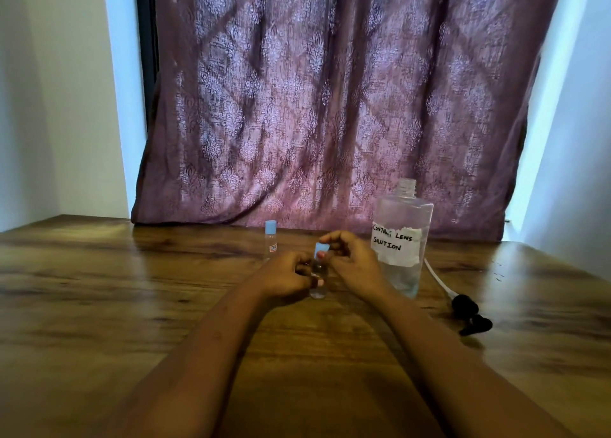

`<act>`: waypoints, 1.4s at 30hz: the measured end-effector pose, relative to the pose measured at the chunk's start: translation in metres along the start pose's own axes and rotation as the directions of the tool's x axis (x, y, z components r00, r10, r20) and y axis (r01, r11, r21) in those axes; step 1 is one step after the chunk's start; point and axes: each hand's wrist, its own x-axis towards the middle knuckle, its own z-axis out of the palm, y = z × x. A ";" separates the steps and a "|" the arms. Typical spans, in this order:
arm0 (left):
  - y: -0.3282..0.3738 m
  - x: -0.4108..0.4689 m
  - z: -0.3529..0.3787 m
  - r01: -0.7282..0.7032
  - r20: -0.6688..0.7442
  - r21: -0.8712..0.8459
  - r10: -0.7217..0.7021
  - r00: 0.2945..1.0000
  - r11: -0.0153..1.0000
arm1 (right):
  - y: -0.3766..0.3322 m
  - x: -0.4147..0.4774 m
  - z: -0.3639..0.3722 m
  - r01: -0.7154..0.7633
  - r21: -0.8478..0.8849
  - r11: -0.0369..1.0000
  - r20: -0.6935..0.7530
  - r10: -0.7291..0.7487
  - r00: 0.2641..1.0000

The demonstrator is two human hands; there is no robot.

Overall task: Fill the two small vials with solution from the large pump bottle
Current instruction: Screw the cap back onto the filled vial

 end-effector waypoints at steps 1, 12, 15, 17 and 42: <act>0.000 0.000 0.000 0.001 0.002 -0.002 -0.001 1.000 1.000 | 0.000 -0.001 0.001 -0.002 -0.019 1.000 0.020 0.002 1.000; 0.001 -0.003 0.003 -0.026 -0.022 0.065 0.028 0.999 0.998 | -0.001 -0.004 0.003 0.047 -0.127 0.991 -0.002 -0.047 0.999; 0.001 -0.003 0.003 -0.038 -0.041 0.111 0.043 0.998 0.993 | -0.002 -0.003 0.003 0.061 -0.151 0.987 -0.019 -0.064 0.998; 0.002 -0.004 0.003 -0.046 -0.045 0.140 0.052 0.998 0.989 | 0.000 -0.002 0.008 0.077 -0.218 0.973 -0.060 -0.092 0.994; 0.000 -0.002 0.001 -0.053 -0.064 0.151 0.064 0.996 0.987 | -0.003 -0.007 0.007 -0.109 0.164 0.980 0.153 0.084 0.985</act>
